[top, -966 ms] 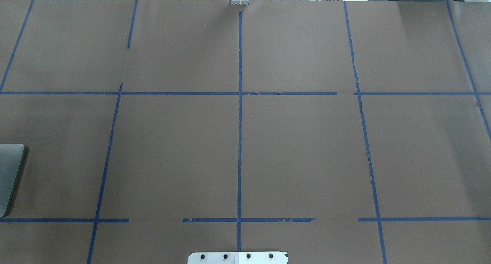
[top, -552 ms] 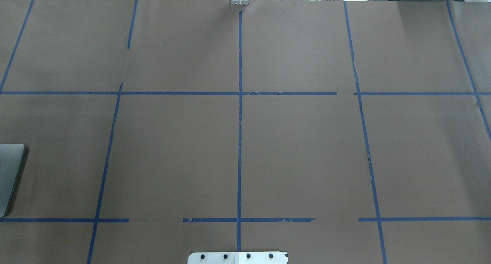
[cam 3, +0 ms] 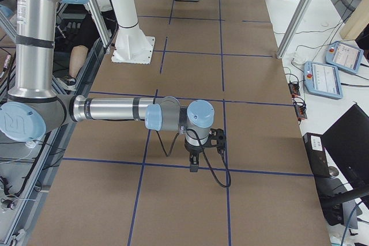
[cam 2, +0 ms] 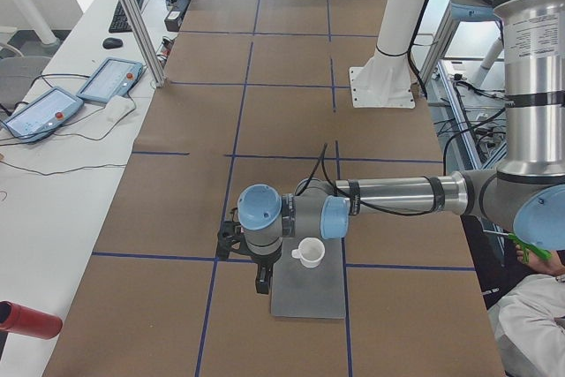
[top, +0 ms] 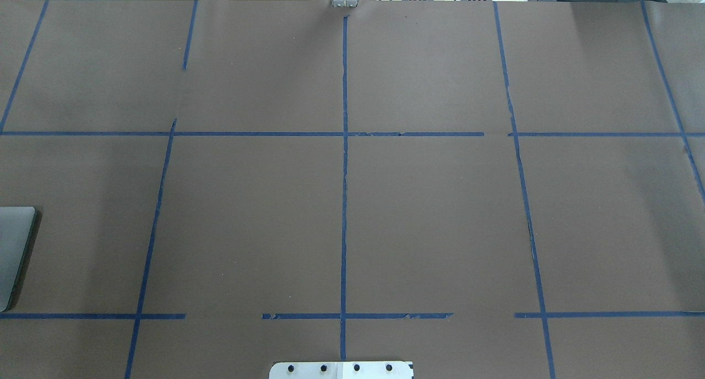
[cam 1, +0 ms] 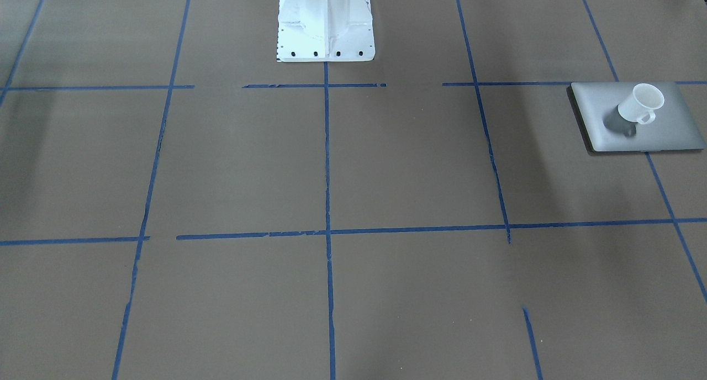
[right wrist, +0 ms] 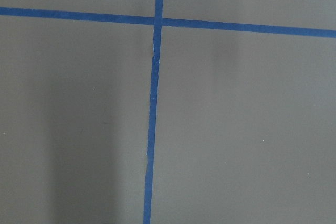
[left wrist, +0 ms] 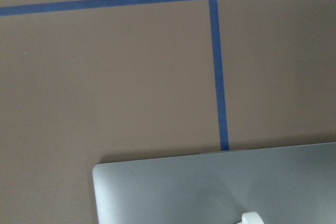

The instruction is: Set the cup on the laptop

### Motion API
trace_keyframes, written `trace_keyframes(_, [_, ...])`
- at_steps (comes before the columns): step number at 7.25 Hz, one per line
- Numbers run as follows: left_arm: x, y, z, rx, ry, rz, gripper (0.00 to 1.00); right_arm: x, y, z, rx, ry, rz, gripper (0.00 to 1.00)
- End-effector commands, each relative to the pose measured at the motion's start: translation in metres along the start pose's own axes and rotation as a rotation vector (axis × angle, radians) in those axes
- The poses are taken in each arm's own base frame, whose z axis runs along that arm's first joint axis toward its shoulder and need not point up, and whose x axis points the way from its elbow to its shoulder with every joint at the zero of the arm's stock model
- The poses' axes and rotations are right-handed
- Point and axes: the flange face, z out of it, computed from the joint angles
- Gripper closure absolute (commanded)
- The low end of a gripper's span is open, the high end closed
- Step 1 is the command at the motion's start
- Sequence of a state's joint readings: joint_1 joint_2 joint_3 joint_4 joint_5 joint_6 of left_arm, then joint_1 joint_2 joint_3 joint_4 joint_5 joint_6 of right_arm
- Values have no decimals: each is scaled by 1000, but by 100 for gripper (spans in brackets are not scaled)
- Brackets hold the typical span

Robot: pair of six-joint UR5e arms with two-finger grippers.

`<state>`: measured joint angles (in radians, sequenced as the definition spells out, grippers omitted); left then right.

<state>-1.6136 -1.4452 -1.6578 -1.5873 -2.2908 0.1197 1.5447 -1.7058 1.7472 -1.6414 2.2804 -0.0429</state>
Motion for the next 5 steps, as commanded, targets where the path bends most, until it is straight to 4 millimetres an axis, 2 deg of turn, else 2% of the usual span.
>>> trace_keyframes(1, [-8, -6, -19, 16, -34, -5, 0, 0, 0, 0, 0, -1, 0, 0])
trace_keyframes(5, [-11, 1, -9, -5, -25, -18, 0, 0, 0, 0, 0, 1, 0, 0])
